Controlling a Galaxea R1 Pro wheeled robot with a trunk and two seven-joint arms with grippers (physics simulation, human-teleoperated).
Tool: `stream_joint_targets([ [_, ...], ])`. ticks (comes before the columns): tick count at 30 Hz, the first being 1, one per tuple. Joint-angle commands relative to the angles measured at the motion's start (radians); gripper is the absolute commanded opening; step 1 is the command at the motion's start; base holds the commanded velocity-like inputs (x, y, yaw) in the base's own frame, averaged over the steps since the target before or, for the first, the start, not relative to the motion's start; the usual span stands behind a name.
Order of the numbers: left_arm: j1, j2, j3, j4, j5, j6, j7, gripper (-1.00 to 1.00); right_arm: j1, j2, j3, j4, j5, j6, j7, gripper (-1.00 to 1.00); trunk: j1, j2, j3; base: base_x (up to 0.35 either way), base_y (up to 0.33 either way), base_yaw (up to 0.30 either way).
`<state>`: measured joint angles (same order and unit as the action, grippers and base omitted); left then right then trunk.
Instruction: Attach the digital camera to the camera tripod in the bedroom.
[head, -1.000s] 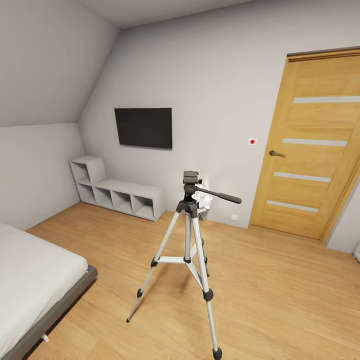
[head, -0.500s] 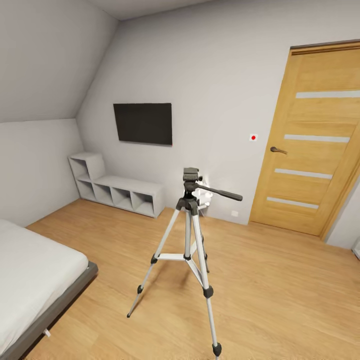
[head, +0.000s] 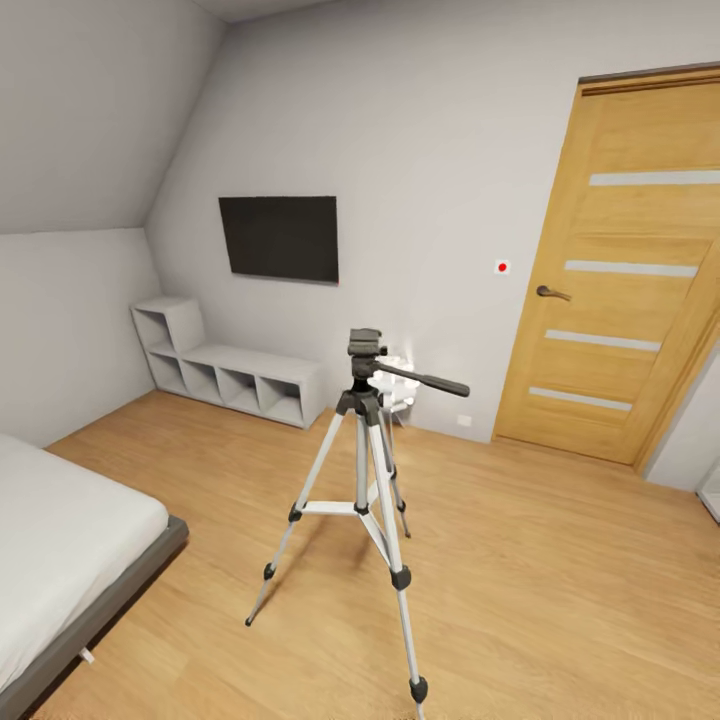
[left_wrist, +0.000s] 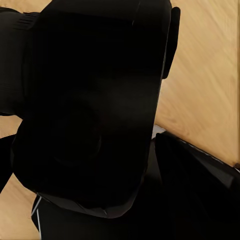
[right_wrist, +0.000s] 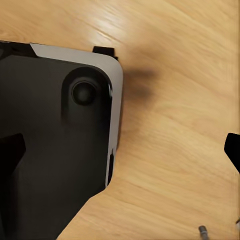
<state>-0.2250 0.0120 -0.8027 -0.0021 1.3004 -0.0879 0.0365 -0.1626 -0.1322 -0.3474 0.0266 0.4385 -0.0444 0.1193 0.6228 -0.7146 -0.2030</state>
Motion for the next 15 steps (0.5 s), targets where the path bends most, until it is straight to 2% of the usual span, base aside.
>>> stream_joint_targets([
  [1, -0.001, 0.0, -0.009, 0.0, 0.005, -0.002, 0.002, -1.0, -0.001, -0.001, -0.008, 0.003, 0.008, -0.005, 0.002, 1.0, 0.0, -0.001, -0.003, 0.0, -0.067, 0.0],
  [15, -0.001, 0.0, -0.009, 0.001, 0.005, -0.003, 0.002, -1.0, -0.001, -0.001, -0.008, 0.003, 0.008, -0.005, 0.002, 1.0, 0.0, -0.001, -0.026, 0.0, -0.009, 0.0],
])
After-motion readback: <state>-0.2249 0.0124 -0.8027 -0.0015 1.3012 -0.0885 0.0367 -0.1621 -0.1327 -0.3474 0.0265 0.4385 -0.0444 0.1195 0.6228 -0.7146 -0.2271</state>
